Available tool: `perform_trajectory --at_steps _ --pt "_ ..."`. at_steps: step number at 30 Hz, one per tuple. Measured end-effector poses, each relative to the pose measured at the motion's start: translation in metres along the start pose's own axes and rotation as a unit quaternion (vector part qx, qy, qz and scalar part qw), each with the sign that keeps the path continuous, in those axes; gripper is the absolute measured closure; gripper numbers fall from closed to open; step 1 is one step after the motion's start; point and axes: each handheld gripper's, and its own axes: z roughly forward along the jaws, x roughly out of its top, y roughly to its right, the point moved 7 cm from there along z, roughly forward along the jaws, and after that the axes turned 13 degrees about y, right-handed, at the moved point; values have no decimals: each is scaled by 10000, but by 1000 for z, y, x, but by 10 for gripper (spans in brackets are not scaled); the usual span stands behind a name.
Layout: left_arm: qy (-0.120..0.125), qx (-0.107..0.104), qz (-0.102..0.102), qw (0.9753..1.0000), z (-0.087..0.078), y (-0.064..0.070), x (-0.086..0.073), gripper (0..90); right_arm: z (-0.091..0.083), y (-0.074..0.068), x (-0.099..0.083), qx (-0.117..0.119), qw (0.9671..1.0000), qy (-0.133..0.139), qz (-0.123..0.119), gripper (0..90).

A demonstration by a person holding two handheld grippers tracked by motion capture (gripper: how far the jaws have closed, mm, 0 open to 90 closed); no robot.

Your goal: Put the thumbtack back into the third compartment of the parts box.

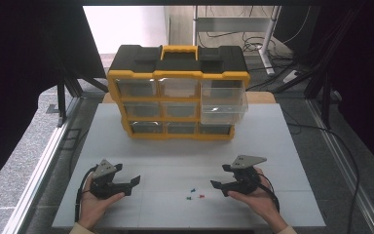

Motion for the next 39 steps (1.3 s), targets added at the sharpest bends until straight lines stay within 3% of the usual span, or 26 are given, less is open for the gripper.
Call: perform_trajectory --at_steps 13,25,31,39 --pt "-63 -13 13 10000 1 1 -2 132 31 -24 2 325 9981 -332 -413 264" --pt "-81 17 54 10000 0 0 -3 133 39 -40 -15 524 9939 -800 -543 289" --pt "-108 19 69 9999 1 -1 -4 132 41 -47 -25 602 9894 -1086 -756 400" --pt "-125 31 65 9999 1 -1 -4 132 43 -53 -32 619 9860 -1264 -897 532"
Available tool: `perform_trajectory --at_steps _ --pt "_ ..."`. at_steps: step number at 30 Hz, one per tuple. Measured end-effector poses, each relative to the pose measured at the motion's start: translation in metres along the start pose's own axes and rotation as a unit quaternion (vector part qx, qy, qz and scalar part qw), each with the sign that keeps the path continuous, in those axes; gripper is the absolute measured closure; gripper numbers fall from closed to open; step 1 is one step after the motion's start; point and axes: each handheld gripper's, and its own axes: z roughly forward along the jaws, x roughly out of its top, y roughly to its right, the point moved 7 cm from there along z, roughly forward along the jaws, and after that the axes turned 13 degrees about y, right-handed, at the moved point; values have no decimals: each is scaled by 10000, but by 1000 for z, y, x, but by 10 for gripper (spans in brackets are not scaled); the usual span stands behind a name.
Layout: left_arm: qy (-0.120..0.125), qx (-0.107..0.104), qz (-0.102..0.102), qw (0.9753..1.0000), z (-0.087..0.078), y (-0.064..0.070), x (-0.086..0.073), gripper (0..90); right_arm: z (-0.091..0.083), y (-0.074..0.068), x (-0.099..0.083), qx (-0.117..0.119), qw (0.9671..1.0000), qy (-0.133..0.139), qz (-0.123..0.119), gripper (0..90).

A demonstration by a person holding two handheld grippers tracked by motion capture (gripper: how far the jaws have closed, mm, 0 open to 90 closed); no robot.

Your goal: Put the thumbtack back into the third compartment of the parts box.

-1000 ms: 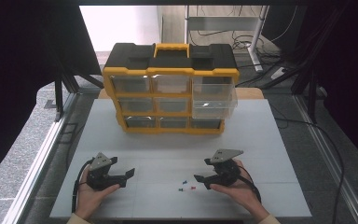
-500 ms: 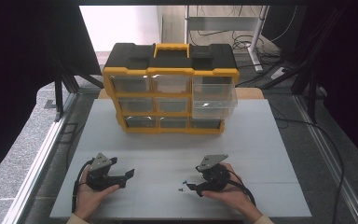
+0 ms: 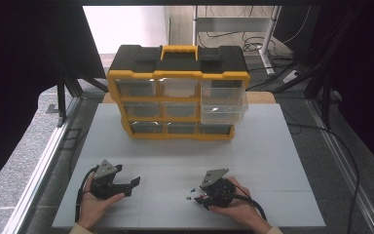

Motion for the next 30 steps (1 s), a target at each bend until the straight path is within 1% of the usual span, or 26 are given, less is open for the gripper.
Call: perform_trajectory --at_steps 1,2,3,4,5,6,7,8,11,12,13,14,15,16,18,19,20,23,24,27,28,29,30 --pt "-3 1 4 10000 0 0 0 132 -1 0 0 34 10000 -5 -43 603" --pt "-6 1 6 10000 0 0 0 132 -1 0 0 28 10000 -6 -79 633" --pt "-6 1 6 10000 0 0 0 132 -1 0 0 28 10000 -6 -79 633" --pt "-8 7 11 10000 0 0 0 132 -2 -2 0 -17 10000 -68 -9 712" --pt "-8 7 11 10000 0 0 0 132 -2 -2 0 -17 10000 -68 -9 712" --pt "-7 5 11 10000 0 0 0 132 -3 -2 0 -48 9999 -115 20 788" --pt "-7 5 11 10000 0 0 0 131 -3 -2 0 -48 9999 -115 20 788" --pt "-7 7 11 10000 0 0 0 131 -4 -2 -1 -81 9999 -140 40 816" --pt "-11 9 15 10000 0 0 0 131 -4 -2 -1 -75 9999 -139 41 818" --pt "-15 8 20 10000 0 0 0 131 -4 -1 -1 -38 9999 -108 29 820" --pt "-15 8 22 10000 0 0 0 131 -4 -2 0 -39 9999 -97 97 821" --pt "-15 8 22 10000 0 0 0 131 -4 -1 -1 -12 9999 -57 138 846" --pt "-13 9 21 10000 0 0 0 131 -5 0 0 -38 9997 -32 228 847" --pt "-13 9 21 10000 0 0 0 131 -5 0 0 -38 9997 -32 228 847" --pt "-15 11 20 10000 0 0 0 131 -6 5 -2 -91 9996 -16 259 847" --pt "-15 10 20 10000 0 0 0 131 -7 7 -2 -84 9995 18 295 848" --pt "-15 7 23 10000 0 0 0 131 -8 9 -2 -131 9991 36 398 849" --pt "-14 12 19 10000 0 0 0 131 -10 11 -1 -119 9989 113 450 849" --pt "-11 15 17 10000 0 0 0 131 -14 13 2 -108 9984 248 496 849" --pt "-2 24 12 10000 0 0 0 131 -22 15 11 -101 9968 529 590 849" --pt "-2 24 12 10000 0 0 0 131 -25 16 13 -95 9962 608 622 849" --pt "-7 24 9 10000 0 -1 0 131 -25 16 13 -95 9962 608 622 849" --pt "-11 25 1 10000 1 -1 0 131 -34 19 21 -132 9944 839 630 849"
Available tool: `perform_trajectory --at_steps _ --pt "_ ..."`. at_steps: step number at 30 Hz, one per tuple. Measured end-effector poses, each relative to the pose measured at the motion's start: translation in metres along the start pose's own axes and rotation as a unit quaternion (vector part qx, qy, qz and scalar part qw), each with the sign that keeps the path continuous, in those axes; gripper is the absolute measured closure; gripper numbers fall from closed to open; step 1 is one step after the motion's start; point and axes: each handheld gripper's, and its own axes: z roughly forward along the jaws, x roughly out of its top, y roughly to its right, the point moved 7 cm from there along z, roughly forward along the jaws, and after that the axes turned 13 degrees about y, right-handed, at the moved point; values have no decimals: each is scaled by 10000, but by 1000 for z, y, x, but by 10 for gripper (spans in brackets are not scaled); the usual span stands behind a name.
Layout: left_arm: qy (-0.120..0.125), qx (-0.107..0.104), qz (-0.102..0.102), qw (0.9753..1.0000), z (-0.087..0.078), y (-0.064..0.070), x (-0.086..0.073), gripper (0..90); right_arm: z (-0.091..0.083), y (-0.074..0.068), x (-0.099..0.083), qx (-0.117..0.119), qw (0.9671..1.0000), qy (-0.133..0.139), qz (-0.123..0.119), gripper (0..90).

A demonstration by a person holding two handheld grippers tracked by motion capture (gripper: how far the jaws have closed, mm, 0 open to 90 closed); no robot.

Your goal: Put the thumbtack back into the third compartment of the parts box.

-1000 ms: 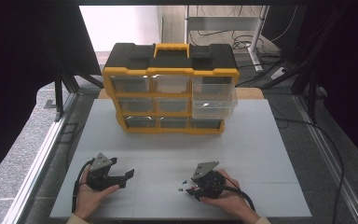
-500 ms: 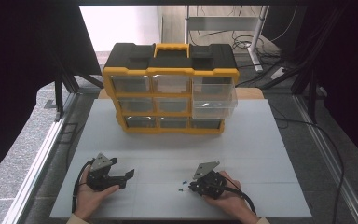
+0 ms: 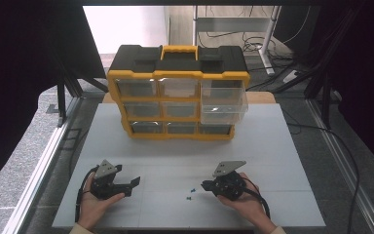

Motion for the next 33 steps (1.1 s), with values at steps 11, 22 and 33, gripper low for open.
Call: perform_trajectory --at_steps 11,22,33 --pt "10 4 1 10000 -1 1 0 131 -21 9 31 -19 9972 721 196 849" --pt "19 18 -8 10000 -1 1 1 131 -34 14 53 -67 9925 1198 235 849" --pt "32 31 -30 10000 -1 1 1 131 -48 17 87 -185 9861 1642 153 849"
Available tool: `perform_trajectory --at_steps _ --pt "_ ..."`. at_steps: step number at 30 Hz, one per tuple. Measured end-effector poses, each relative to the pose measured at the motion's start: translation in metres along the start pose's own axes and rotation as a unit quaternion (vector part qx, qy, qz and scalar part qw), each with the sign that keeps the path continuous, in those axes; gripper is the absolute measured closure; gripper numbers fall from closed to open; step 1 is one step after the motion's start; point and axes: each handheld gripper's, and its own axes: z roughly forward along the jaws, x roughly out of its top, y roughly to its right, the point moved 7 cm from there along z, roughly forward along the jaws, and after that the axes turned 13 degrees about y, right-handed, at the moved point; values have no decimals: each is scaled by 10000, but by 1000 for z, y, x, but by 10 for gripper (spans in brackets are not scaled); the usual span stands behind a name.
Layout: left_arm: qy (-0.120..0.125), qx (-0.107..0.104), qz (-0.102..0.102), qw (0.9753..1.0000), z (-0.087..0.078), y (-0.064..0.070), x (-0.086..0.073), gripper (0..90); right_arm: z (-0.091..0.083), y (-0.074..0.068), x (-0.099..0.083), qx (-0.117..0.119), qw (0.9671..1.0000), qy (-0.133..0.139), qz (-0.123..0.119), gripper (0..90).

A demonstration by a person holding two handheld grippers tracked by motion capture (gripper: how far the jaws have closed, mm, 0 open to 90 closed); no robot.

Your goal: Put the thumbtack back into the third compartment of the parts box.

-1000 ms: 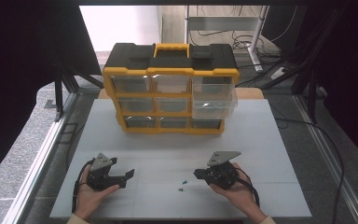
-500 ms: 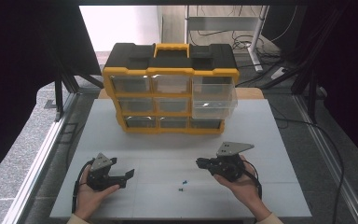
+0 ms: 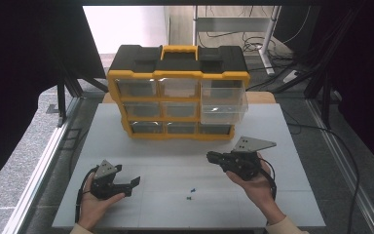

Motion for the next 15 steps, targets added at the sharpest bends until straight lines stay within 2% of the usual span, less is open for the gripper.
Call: perform_trajectory --at_steps 15 --pt "-9 15 0 10000 0 0 0 131 8 1 40 -2 9988 476 -72 849"
